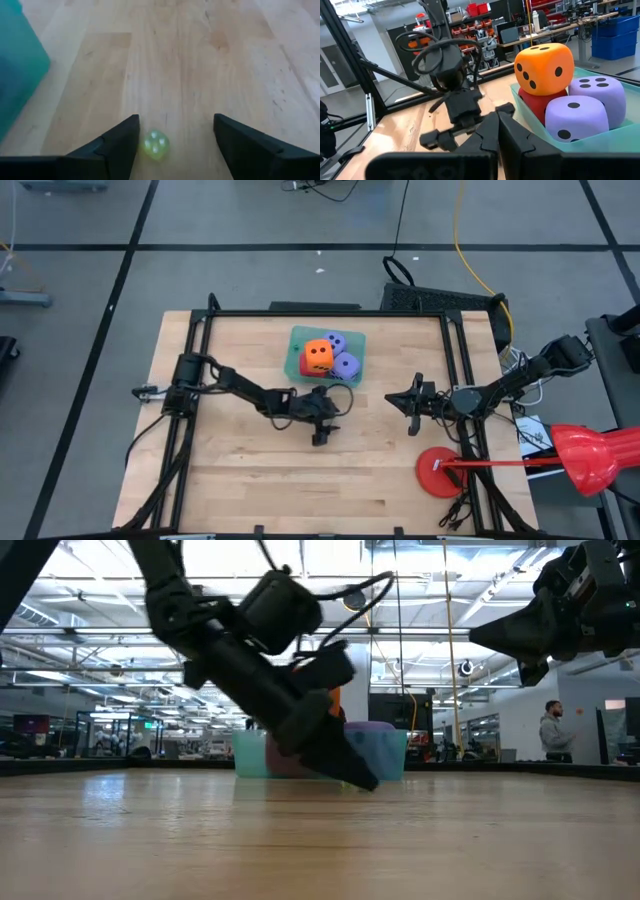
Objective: Pick & Place Dice
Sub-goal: Put the small light green dice into the blue bin
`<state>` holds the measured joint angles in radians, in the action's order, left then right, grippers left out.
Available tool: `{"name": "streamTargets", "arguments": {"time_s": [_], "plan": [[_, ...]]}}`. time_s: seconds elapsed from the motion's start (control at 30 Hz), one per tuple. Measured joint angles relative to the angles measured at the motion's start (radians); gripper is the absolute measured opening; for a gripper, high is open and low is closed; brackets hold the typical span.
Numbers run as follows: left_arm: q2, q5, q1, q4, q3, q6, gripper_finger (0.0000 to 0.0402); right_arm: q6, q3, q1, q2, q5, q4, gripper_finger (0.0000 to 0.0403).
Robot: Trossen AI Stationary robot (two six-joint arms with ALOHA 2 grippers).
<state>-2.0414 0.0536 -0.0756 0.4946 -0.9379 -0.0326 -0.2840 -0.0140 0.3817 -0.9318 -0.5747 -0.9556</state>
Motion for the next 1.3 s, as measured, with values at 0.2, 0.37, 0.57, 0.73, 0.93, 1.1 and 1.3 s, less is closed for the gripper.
{"name": "streamTargets", "arguments": {"time_s": [0.2, 0.37, 0.57, 0.73, 0.93, 1.1, 1.3], "plan": [[-0.017, 0.017, 0.022, -0.147, -0.074, 0.0, 0.0273, -0.003, 0.0, 0.003, 0.0, 0.002, 0.006, 0.0004], [-0.007, -0.006, 0.027, -0.199, -0.074, -0.003, 0.0273, -0.001, 0.0, 0.024, 0.0, 0.001, 0.005, 0.0004], [-0.005, -0.02, 0.026, -0.26, -0.076, -0.021, 0.0273, 0.0, 0.0, 0.048, 0.0, 0.001, -0.007, 0.0004], [0.017, -0.022, 0.027, -0.322, -0.074, -0.021, 0.0273, 0.0, 0.0, 0.06, 0.0, 0.0, -0.007, 0.0004], [0.084, -0.028, 0.03, -0.288, 0.016, -0.014, 0.0248, -0.003, 0.0, 0.06, 0.0, 0.0, -0.006, 0.0004], [0.083, -0.111, 0.042, -0.175, 0.049, -0.022, 0.0217, 0.0, 0.0, 0.059, 0.0, -0.005, -0.007, 0.0004], [0.076, -0.116, 0.035, -0.14, 0.049, -0.033, 0.0211, 0.0, 0.0, 0.059, 0.0, -0.052, -0.013, 0.0004]]}}
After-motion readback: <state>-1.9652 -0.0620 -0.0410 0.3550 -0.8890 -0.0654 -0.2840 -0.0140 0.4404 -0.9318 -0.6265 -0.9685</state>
